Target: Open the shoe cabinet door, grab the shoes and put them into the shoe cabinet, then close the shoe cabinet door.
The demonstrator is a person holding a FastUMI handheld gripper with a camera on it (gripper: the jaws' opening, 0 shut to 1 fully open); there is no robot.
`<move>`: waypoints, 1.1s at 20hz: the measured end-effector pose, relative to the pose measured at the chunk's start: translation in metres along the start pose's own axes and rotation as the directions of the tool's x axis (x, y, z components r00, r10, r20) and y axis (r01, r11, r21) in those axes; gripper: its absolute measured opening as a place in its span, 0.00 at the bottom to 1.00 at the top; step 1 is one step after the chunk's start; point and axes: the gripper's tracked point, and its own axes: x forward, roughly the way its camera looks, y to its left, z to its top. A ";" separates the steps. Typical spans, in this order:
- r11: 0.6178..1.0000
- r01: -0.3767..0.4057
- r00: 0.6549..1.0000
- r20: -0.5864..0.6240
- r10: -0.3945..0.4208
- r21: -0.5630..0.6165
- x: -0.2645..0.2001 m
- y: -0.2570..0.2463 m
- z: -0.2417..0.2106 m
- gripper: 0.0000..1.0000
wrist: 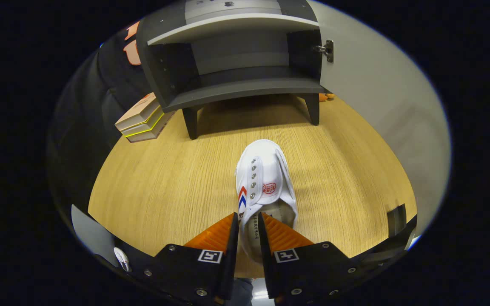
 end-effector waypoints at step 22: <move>0.997 -0.065 0.991 0.117 0.060 0.036 -0.031 0.023 0.053 0.02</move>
